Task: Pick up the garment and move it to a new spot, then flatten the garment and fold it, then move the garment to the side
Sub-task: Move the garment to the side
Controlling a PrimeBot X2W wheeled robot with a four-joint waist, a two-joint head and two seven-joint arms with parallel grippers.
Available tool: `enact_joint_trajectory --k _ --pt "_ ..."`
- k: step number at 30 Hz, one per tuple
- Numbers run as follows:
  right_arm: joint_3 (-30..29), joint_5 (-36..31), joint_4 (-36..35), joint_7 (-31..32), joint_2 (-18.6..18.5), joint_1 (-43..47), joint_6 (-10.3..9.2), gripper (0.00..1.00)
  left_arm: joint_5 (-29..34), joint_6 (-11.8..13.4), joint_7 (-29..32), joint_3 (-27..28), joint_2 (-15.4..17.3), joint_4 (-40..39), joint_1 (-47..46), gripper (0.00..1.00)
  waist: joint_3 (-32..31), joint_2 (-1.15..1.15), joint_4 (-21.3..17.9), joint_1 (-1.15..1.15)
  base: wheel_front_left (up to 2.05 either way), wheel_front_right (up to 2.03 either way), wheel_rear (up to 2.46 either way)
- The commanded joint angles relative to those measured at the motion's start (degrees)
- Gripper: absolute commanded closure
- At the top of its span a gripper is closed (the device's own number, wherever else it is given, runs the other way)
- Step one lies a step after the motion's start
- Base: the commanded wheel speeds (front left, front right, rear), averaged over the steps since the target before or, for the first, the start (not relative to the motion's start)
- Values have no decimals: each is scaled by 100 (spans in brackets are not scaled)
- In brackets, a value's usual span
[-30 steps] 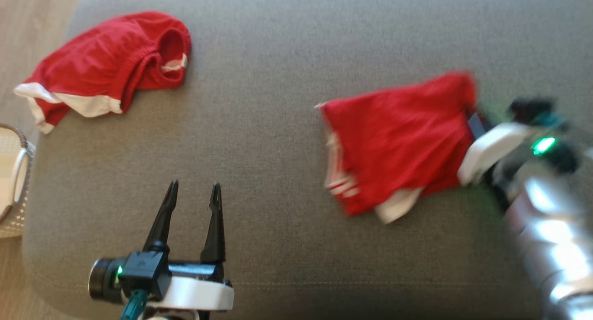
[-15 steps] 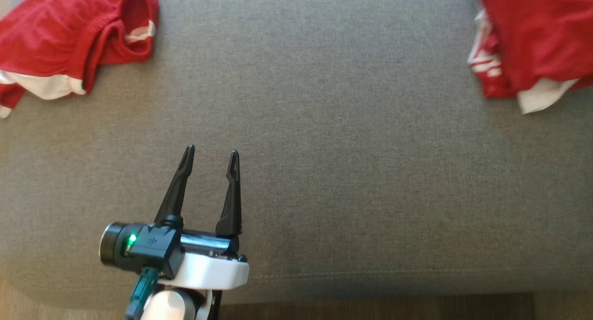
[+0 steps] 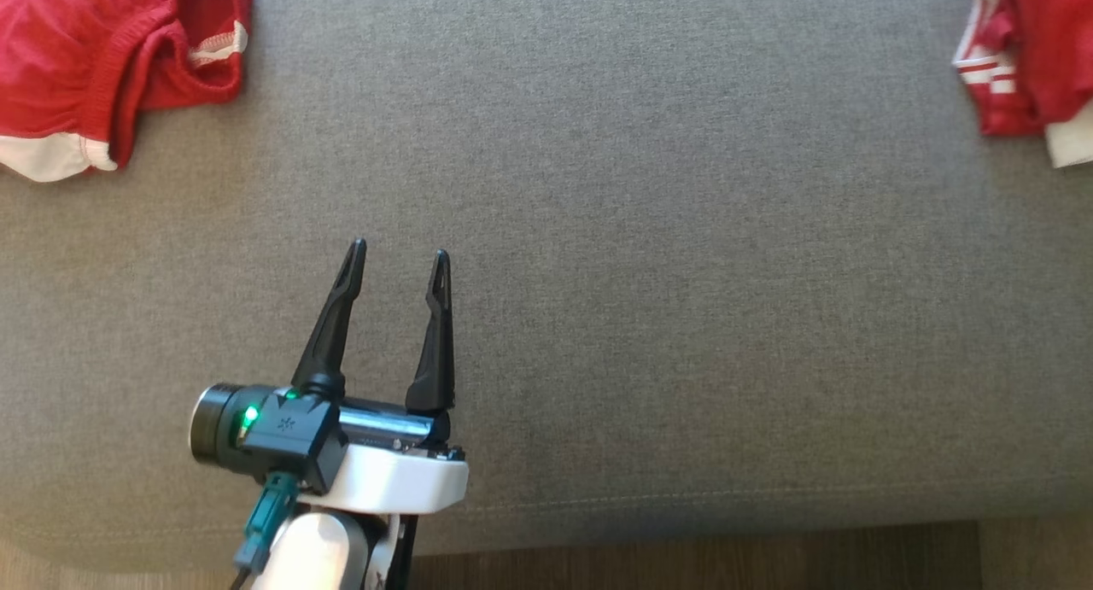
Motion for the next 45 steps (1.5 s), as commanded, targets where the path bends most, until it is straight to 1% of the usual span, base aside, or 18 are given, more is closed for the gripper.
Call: enact_joint_trajectory --k 1,10,15,16,17,18,23,25,27,29,32,33,35,37,42,45 --pt "35 -107 -268 16 -219 -72 -3 100 -23 28 -35 142 -19 -184 -83 0 15 0 11 -1 0 0 0" --pt "-119 -546 -726 192 -351 149 -3 100 2 35 -35 154 -19 -130 -122 0 46 0 66 -1 0 0 0" --pt "-349 -780 -1012 335 -297 324 -3 100 19 4 -35 199 -19 -100 -149 0 33 0 75 -1 0 0 0" --pt "-411 -832 -1065 378 -284 359 -3 80 18 2 -35 206 -19 -97 -151 0 24 0 75 -1 0 0 0" --pt "-477 -892 -1120 418 -271 396 -3 51 17 1 -35 214 -19 -95 -151 0 14 0 74 -1 0 0 0" --pt "-568 -950 -1185 444 -249 430 -3 0 16 -2 -35 223 -19 -91 -150 0 -2 0 71 -1 0 0 0" --pt "-899 -1364 -1442 604 -41 770 -3 0 4 -36 -35 273 -19 -68 -112 0 -165 0 54 -1 0 0 0" --pt "-935 -1480 -1579 577 121 923 -3 0 14 -38 -35 307 -19 -63 -72 0 -260 0 41 -1 0 0 0" --pt "-942 -1452 -1704 441 360 1082 -3 0 24 -44 -35 349 -19 -52 -29 0 -371 0 29 -1 0 0 0" --pt "-905 -1244 -1810 180 683 1234 -3 0 30 -45 -35 412 -19 -42 18 0 -495 0 13 -1 0 0 0" --pt "-597 -548 -1877 -229 1329 1543 -3 0 41 -42 -35 514 -19 -29 126 0 -729 0 -16 -1 0 0 0" --pt "-385 -311 -1931 -330 1511 1675 -3 0 51 -37 -35 549 -19 -25 167 0 -805 0 -25 -1 0 0 0" --pt "-188 224 -2173 -475 1834 1951 -3 0 67 -24 -35 619 -19 -22 242 0 -949 0 -38 -1 0 0 0" --pt "42 569 -2449 -522 2121 2337 -3 0 87 -17 -35 679 -19 10 322 0 -1117 0 -41 -1 0 0 0" --pt "330 1169 -3606 -536 2772 3534 -3 0 94 40 -35 893 -19 84 524 0 -1604 0 -14 -1 0 0 0" --pt "302 1407 -4360 -537 2983 4294 -3 0 81 52 -35 1022 -19 109 612 0 -1856 0 0 -1 0 0 0"
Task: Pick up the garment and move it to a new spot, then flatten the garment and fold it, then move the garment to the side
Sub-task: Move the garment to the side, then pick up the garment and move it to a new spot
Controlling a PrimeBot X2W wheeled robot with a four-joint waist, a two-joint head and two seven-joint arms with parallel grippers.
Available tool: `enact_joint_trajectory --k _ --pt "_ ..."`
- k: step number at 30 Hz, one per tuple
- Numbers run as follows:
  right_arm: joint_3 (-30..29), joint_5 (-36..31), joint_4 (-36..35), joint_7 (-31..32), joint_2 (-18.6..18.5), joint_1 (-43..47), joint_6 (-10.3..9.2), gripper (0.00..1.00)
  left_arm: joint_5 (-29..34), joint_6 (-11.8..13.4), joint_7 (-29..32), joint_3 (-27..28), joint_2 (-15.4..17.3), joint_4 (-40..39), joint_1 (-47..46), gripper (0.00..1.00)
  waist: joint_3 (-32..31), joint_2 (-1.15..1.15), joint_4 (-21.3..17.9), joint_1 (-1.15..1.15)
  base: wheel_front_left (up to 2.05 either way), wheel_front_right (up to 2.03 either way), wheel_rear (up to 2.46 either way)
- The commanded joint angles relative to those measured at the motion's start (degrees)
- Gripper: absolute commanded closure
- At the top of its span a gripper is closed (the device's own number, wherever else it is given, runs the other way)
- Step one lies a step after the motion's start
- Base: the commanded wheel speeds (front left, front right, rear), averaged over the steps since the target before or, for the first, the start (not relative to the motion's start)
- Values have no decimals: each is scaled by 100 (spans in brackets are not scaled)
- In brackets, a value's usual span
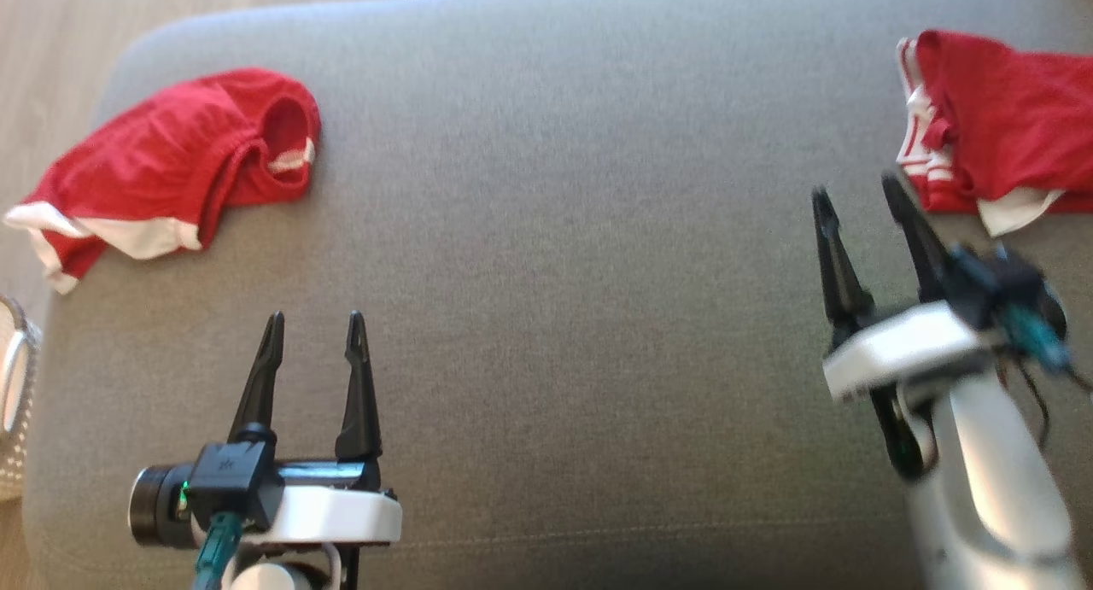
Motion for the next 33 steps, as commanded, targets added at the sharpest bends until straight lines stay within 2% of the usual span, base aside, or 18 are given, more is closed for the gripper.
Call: enact_joint_trajectory --k 1,4,7,10,17,33 --pt "-45 118 -596 -58 75 299 -2 0 20 16 -35 242 -16 -159 -39 0 -322 0 30 0 0 0 0" --pt "-207 358 -1154 -59 130 928 -2 0 65 -54 -35 282 -16 -113 93 0 -523 0 29 0 0 0 0" --pt "-88 648 -1564 -59 135 1453 -2 0 155 -149 -35 302 4 -75 274 0 -688 0 -5 0 0 0 0" --pt "103 651 -1690 -59 136 1765 -2 0 230 -194 -35 288 24 -61 412 0 -800 0 -29 0 0 0 0" --pt "553 508 -1665 -60 137 2391 -2 0 291 -193 -35 330 17 -39 721 0 -997 0 -84 0 0 0 0" --pt "626 464 -1597 -60 138 2548 -2 0 295 -138 -35 325 -3 89 803 0 -1128 0 -175 0 0 0 0"
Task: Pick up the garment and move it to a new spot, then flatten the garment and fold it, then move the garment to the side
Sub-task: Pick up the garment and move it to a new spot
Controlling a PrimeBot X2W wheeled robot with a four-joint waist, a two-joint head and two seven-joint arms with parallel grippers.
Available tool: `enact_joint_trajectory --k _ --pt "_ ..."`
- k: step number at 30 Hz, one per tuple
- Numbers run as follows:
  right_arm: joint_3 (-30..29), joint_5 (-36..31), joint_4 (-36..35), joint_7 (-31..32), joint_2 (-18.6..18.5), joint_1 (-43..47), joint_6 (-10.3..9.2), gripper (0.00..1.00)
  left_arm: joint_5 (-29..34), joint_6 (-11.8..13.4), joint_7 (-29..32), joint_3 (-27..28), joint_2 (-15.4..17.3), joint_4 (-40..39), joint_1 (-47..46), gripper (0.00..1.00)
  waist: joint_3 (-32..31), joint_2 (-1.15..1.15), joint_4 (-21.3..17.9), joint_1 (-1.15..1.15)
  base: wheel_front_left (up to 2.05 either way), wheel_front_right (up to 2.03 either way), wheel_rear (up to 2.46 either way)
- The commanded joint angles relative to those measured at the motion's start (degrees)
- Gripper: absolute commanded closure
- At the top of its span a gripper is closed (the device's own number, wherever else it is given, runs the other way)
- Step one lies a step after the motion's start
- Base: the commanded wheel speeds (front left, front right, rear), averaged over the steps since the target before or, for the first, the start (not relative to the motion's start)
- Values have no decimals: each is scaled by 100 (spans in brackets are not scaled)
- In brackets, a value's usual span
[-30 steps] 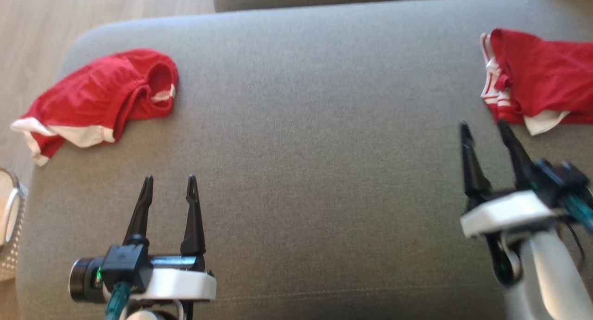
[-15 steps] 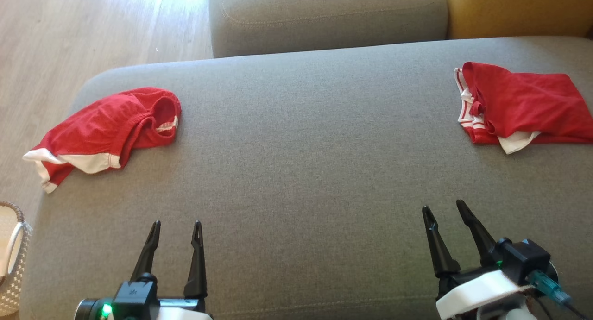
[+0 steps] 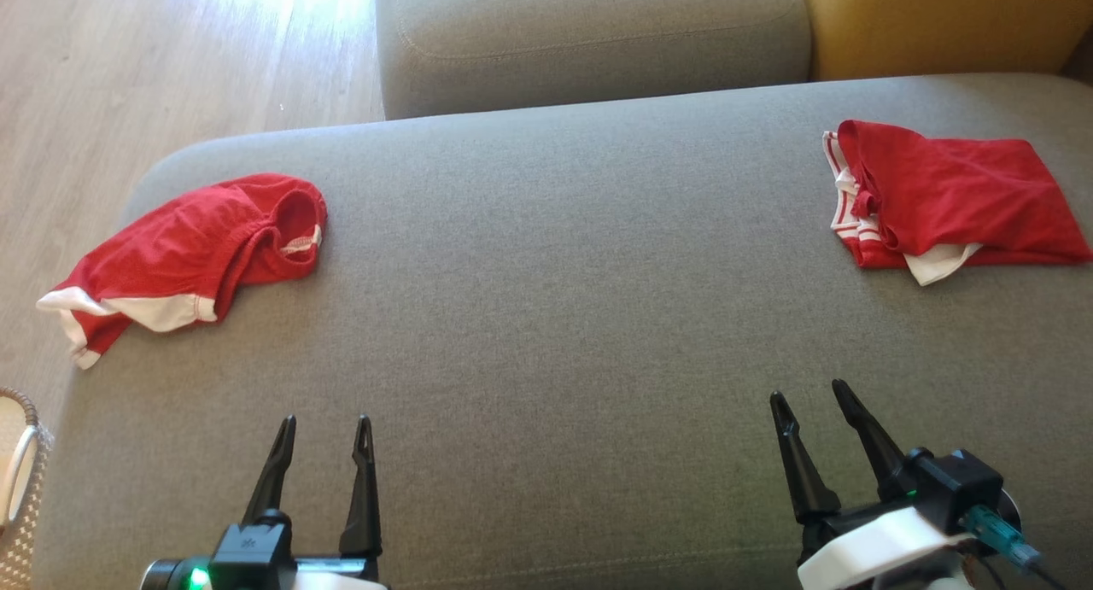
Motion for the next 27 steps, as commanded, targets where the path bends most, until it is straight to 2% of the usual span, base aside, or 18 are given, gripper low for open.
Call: enact_joint_trajectory --k 1,7,11,15,27 --pt "125 -44 -194 -53 -13 -137 -2 0 39 33 -35 174 -30 -135 -170 0 -19 0 -6 0 0 0 0" --pt "94 -60 -224 -53 -13 -83 -2 0 1 28 -35 165 -35 -84 -183 0 -53 0 77 0 0 0 0" --pt "64 -91 -251 -53 -13 -27 -2 0 11 29 -35 162 -37 -69 -180 0 -91 0 271 0 0 0 0" --pt "74 -92 -267 -53 -13 102 -2 0 -21 6 -35 109 -39 -92 -145 0 -188 0 803 0 0 0 0" --pt "826 182 -286 -53 -13 397 -2 0 62 51 -35 192 -28 -238 173 0 -356 0 2213 0 0 0 0"
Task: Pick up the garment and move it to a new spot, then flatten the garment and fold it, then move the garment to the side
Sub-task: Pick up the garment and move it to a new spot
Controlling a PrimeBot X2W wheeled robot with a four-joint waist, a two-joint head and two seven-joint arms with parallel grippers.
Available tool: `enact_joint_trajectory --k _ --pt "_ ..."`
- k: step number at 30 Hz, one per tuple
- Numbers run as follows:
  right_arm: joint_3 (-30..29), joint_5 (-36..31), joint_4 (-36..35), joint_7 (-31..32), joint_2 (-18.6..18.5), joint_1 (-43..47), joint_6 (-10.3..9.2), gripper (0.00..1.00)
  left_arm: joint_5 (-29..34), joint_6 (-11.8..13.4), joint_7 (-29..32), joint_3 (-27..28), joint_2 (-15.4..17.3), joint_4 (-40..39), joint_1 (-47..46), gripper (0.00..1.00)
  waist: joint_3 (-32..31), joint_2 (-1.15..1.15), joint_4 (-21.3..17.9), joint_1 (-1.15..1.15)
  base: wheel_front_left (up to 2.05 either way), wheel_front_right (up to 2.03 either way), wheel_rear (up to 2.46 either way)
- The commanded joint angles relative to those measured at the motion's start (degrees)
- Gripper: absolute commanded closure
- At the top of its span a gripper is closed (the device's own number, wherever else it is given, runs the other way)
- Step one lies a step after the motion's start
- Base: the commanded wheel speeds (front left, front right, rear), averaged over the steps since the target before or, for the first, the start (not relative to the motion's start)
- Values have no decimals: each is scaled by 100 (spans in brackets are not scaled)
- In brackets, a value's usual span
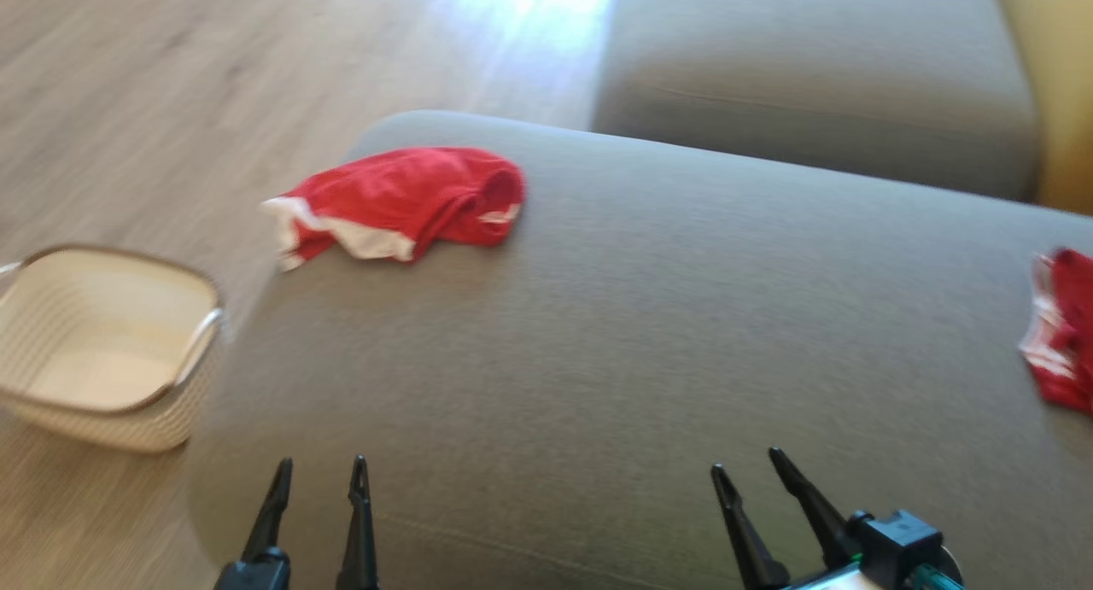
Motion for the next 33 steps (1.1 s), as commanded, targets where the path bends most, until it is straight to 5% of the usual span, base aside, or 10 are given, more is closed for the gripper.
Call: enact_joint_trajectory --k 1,14,25,30,33 --pt "176 -5 -198 -54 -36 -243 -2 0 69 58 -35 216 -35 -293 -221 0 23 0 418 0 0 0 0" --pt "263 -261 18 -55 -36 -595 -2 0 -68 421 -35 258 -45 -685 -168 0 431 0 678 0 0 0 0" --pt "-512 -830 -241 -55 -36 -558 -2 0 -93 -382 -35 532 280 -882 -2430 0 1397 0 241 0 0 0 0" --pt "-654 -1126 -396 -55 -36 -848 -2 0 -480 -929 55 759 552 39 -4179 0 2164 0 -119 0 0 0 0" --pt "-758 -1231 -480 -55 -69 -1018 -2 0 -833 -1181 602 758 571 803 -5331 0 2557 0 -300 0 0 0 0"
